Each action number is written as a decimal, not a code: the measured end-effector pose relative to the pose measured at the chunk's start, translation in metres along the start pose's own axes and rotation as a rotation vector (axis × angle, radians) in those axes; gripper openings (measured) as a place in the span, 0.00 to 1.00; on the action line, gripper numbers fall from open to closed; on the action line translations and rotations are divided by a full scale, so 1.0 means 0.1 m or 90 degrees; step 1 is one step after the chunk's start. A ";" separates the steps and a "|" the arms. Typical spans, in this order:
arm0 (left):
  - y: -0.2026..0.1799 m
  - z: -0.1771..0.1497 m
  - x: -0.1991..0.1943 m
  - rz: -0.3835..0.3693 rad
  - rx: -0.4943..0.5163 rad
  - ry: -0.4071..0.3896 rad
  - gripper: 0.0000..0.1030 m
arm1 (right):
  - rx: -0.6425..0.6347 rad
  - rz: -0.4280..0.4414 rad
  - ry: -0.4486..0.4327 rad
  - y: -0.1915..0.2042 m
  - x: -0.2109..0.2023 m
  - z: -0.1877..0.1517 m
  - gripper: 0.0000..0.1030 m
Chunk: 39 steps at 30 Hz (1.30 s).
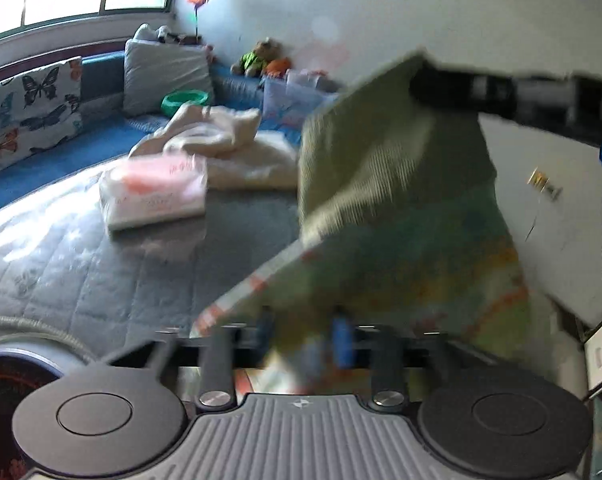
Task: Fold clothes
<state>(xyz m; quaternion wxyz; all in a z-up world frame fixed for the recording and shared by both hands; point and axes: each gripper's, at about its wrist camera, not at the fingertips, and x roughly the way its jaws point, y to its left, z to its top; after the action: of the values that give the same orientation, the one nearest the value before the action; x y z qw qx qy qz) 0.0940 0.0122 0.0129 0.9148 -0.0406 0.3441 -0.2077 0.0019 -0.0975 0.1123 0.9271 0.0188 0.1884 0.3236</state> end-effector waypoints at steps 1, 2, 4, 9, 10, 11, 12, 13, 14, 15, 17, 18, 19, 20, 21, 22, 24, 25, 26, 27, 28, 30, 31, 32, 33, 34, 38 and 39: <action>-0.01 0.06 -0.09 0.002 -0.003 -0.021 0.15 | -0.008 -0.002 -0.027 0.05 -0.05 0.09 0.03; -0.02 0.12 -0.17 0.008 -0.004 -0.041 0.09 | -0.016 -0.005 -0.057 0.10 -0.11 0.19 0.03; -0.04 0.24 -0.39 0.024 -0.008 -0.082 0.09 | -0.027 -0.002 -0.116 0.18 -0.26 0.39 0.03; -0.09 0.40 -0.90 0.049 -0.008 -0.141 0.09 | -0.098 0.081 -0.211 0.53 -0.68 0.63 0.03; -0.11 0.39 -0.97 0.051 -0.006 -0.143 0.10 | -0.114 0.094 -0.210 0.58 -0.71 0.61 0.03; -0.12 0.37 -1.01 0.053 -0.001 -0.142 0.12 | -0.129 0.107 -0.206 0.63 -0.74 0.58 0.03; -0.14 0.34 -1.02 0.059 0.005 -0.134 0.12 | -0.138 0.115 -0.191 0.65 -0.75 0.53 0.03; -0.15 0.30 -1.03 0.064 0.010 -0.125 0.13 | -0.144 0.115 -0.169 0.66 -0.73 0.47 0.03; -0.16 0.25 -1.01 0.065 0.012 -0.112 0.13 | -0.149 0.113 -0.146 0.66 -0.70 0.40 0.03; -0.16 0.18 -0.99 0.068 0.014 -0.098 0.14 | -0.149 0.108 -0.115 0.66 -0.65 0.30 0.03; -0.15 0.02 -0.91 0.087 0.009 -0.063 0.15 | -0.138 0.097 -0.042 0.63 -0.50 0.06 0.03; -0.14 -0.05 -0.89 0.088 0.001 -0.048 0.15 | -0.132 0.092 -0.009 0.61 -0.43 -0.08 0.03; -0.12 -0.11 -0.87 0.091 -0.006 -0.032 0.17 | -0.126 0.096 0.026 0.60 -0.37 -0.22 0.03; -0.10 -0.18 -0.83 0.097 -0.013 -0.015 0.21 | -0.120 0.098 0.058 0.59 -0.31 -0.35 0.03; -0.08 -0.23 -0.79 0.102 -0.017 0.000 0.23 | -0.108 0.098 0.087 0.61 -0.29 -0.49 0.03; -0.07 -0.28 -0.76 0.106 -0.021 0.015 0.23 | -0.100 0.103 0.120 0.62 -0.26 -0.62 0.03; -0.04 -0.38 -0.72 0.112 -0.025 0.033 0.25 | -0.115 0.099 0.169 0.65 -0.21 -0.83 0.05; -0.03 -0.41 -0.71 0.115 -0.029 0.041 0.28 | -0.121 0.096 0.192 0.66 -0.19 -0.93 0.06; -0.04 -0.46 -0.71 0.116 -0.032 0.044 0.33 | -0.120 0.095 0.208 0.65 -0.20 -1.01 0.06; -0.06 -0.53 -0.71 0.115 -0.032 0.045 0.36 | -0.118 0.090 0.220 0.64 -0.21 -1.08 0.09; -0.07 -0.57 -0.71 0.113 -0.034 0.047 0.37 | -0.114 0.073 0.219 0.66 -0.24 -1.10 0.10; -0.11 -0.64 -0.71 0.108 -0.038 0.050 0.41 | -0.095 0.042 0.217 0.64 -0.30 -1.15 0.13; -0.13 -0.68 -0.72 0.107 -0.042 0.050 0.42 | -0.076 0.038 0.214 0.58 -0.32 -1.16 0.15; -0.16 -0.70 -0.73 0.106 -0.045 0.049 0.42 | -0.060 0.033 0.212 0.52 -0.36 -1.16 0.16; -0.19 -0.73 -0.73 0.104 -0.048 0.048 0.44 | -0.049 0.031 0.209 0.51 -0.42 -1.15 0.21; -0.23 -0.74 -0.73 0.102 -0.050 0.047 0.45 | -0.034 0.033 0.205 0.46 -0.46 -1.14 0.31; -0.36 -0.78 -0.72 0.095 -0.050 0.047 0.49 | -0.013 0.020 0.196 0.39 -0.57 -1.16 0.40; -0.41 -0.79 -0.70 0.094 -0.048 0.049 0.49 | -0.008 0.021 0.197 0.38 -0.60 -1.18 0.41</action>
<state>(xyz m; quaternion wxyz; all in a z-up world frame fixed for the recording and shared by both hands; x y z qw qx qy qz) -0.0191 0.0091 0.0049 0.9115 -0.0417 0.3887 -0.1280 -0.1066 -0.1139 0.0289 0.8814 -0.0341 0.3269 0.3393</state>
